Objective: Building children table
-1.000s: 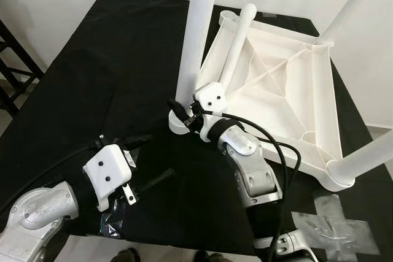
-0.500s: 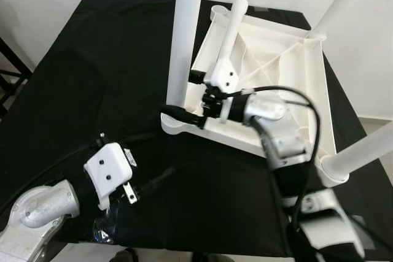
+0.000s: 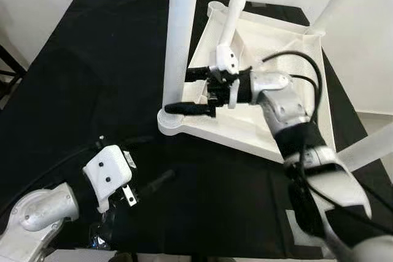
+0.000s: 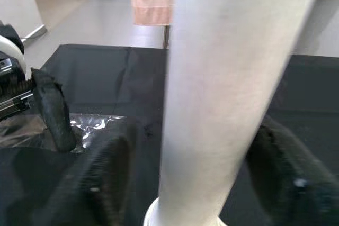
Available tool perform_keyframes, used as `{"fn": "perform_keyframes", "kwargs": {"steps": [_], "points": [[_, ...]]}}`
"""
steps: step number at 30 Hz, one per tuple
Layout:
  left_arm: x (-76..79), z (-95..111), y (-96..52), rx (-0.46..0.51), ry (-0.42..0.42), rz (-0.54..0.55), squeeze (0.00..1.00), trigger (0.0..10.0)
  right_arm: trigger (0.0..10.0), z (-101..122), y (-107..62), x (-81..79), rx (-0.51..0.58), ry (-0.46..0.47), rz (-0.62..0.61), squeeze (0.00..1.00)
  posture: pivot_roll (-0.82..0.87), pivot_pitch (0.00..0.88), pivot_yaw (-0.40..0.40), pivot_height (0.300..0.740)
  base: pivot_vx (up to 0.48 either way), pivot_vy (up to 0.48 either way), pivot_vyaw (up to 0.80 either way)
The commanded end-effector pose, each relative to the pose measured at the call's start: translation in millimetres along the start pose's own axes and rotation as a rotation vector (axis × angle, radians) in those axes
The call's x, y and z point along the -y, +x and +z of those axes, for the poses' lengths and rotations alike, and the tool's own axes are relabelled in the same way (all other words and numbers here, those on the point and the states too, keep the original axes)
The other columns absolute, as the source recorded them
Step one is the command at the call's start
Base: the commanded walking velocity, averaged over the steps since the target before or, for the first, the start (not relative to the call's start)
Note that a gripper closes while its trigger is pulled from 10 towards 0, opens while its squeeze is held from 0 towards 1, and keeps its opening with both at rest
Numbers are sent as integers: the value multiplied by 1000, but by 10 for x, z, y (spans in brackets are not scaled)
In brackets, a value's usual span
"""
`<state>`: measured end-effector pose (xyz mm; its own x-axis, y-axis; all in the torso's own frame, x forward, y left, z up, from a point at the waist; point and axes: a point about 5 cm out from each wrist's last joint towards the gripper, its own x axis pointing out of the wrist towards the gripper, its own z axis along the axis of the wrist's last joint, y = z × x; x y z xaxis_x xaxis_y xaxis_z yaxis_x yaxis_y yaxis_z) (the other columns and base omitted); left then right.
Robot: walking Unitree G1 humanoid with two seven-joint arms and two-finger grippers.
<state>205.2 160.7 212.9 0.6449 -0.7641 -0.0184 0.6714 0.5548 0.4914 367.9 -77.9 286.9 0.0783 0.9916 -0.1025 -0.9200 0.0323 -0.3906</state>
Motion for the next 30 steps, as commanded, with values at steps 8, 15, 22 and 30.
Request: {"fn": "perform_keyframes", "kwargs": {"steps": [8,15,22,30], "points": [[51,28,-27,-8,-2,-19,0,10000,0,-37,30,-35,23,14,115,0,168,293,-157,740,0,0,0],[44,21,-18,-4,-4,-15,0,10000,0,-282,-51,-89,-32,7,-84,0,147,285,-167,740,0,0,0],[23,15,-34,-7,0,-15,0,10000,0,-878,423,-810,-225,209,-585,0,157,263,-141,740,0,0,0],[15,7,0,5,1,-23,0,10000,0,-790,471,-845,-235,190,-722,0,150,250,-149,740,0,0,0]]}}
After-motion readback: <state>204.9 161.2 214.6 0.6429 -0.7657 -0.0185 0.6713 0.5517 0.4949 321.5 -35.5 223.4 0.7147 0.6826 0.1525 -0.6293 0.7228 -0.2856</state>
